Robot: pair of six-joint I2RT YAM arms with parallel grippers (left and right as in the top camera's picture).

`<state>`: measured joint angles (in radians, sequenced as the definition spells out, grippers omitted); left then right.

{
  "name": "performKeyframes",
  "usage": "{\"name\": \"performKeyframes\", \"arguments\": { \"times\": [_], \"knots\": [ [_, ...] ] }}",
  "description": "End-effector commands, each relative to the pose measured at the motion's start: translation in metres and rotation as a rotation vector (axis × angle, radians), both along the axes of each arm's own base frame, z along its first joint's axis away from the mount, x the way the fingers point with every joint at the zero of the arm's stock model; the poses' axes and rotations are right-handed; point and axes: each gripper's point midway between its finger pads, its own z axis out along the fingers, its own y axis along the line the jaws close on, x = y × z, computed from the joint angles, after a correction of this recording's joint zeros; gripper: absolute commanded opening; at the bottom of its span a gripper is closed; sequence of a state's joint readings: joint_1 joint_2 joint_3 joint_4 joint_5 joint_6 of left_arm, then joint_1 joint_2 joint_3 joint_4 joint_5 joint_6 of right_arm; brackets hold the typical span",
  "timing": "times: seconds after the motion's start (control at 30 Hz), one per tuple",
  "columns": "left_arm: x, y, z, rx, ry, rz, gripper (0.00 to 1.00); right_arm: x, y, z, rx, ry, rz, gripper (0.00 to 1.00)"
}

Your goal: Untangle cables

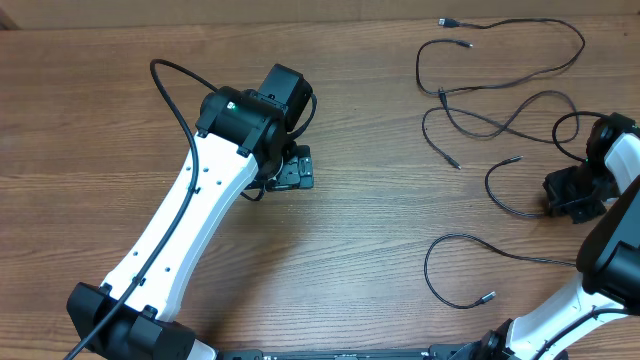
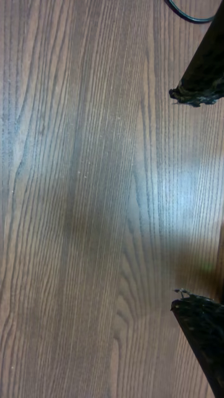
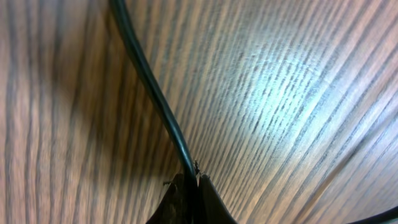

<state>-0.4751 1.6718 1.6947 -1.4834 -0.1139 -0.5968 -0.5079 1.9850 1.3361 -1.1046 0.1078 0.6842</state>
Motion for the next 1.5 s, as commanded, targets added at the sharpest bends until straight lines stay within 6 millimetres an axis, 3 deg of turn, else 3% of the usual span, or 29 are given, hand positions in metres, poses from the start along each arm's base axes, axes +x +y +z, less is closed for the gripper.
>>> {"name": "performKeyframes", "arguments": {
  "times": [0.0, 0.17, 0.33, 0.63, 0.77, 0.9, 1.2, 1.47],
  "knots": [
    [0.001, 0.004, -0.003, 0.017, 0.0, 0.015, 0.99, 0.008, -0.001, 0.015, -0.003, -0.041, 0.067, 0.04],
    [0.001, 0.004, -0.003, 0.017, 0.002, 0.015, 1.0, 0.007, 0.008, 0.015, 0.045, -0.046, 0.062, 0.04],
    [0.001, 0.004, -0.003, 0.017, 0.002, 0.015, 0.99, 0.004, 0.019, 0.017, 0.102, -0.039, 0.073, 0.31],
    [0.001, 0.004, -0.003, 0.017, 0.002, 0.015, 1.0, 0.007, 0.034, 0.04, 0.192, -0.082, 0.15, 0.31],
    [0.001, 0.004, -0.003, 0.016, -0.001, 0.015, 0.99, 0.019, 0.064, 0.06, 0.343, -0.22, 0.303, 0.34],
    [0.004, 0.002, -0.003, 0.01, -0.011, 0.015, 0.99, 0.017, 0.101, 0.071, 0.485, -0.261, 0.458, 0.45],
    [0.004, -0.003, -0.003, -0.018, -0.009, 0.012, 1.0, -0.001, 0.161, 0.051, 0.466, -0.072, 0.627, 0.5],
    [0.001, -0.001, -0.003, -0.01, 0.005, 0.012, 1.0, -0.019, 0.191, 0.039, 0.389, 0.068, 0.709, 0.5]
  ]
}}
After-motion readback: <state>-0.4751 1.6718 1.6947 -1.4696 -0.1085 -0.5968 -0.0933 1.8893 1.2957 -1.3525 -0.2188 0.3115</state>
